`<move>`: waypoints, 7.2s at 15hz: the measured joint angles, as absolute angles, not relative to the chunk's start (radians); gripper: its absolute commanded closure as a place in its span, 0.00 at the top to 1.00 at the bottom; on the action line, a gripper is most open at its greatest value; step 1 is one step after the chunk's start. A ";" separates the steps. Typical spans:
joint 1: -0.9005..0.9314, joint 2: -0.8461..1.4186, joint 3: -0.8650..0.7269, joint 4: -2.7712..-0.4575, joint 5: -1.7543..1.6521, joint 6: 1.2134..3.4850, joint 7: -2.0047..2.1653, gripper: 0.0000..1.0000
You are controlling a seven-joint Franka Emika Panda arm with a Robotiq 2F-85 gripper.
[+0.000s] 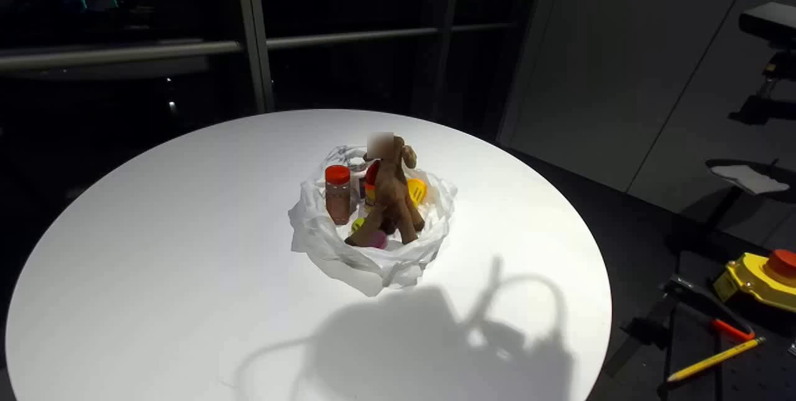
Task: Remove all the contents from the white plastic bag and put them on the table one at a time
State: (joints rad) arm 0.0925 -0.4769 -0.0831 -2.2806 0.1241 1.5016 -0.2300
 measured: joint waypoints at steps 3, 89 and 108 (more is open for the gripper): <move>0.093 -0.480 -0.083 -2.272 0.124 1.502 -0.230 1.00; -0.034 0.092 -0.109 -2.384 -0.351 2.502 0.742 0.02; 0.001 0.333 -0.229 -2.258 -0.387 2.696 0.954 0.85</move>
State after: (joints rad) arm 0.0014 0.3329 -0.2286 -2.2583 -0.3867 2.6962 0.9536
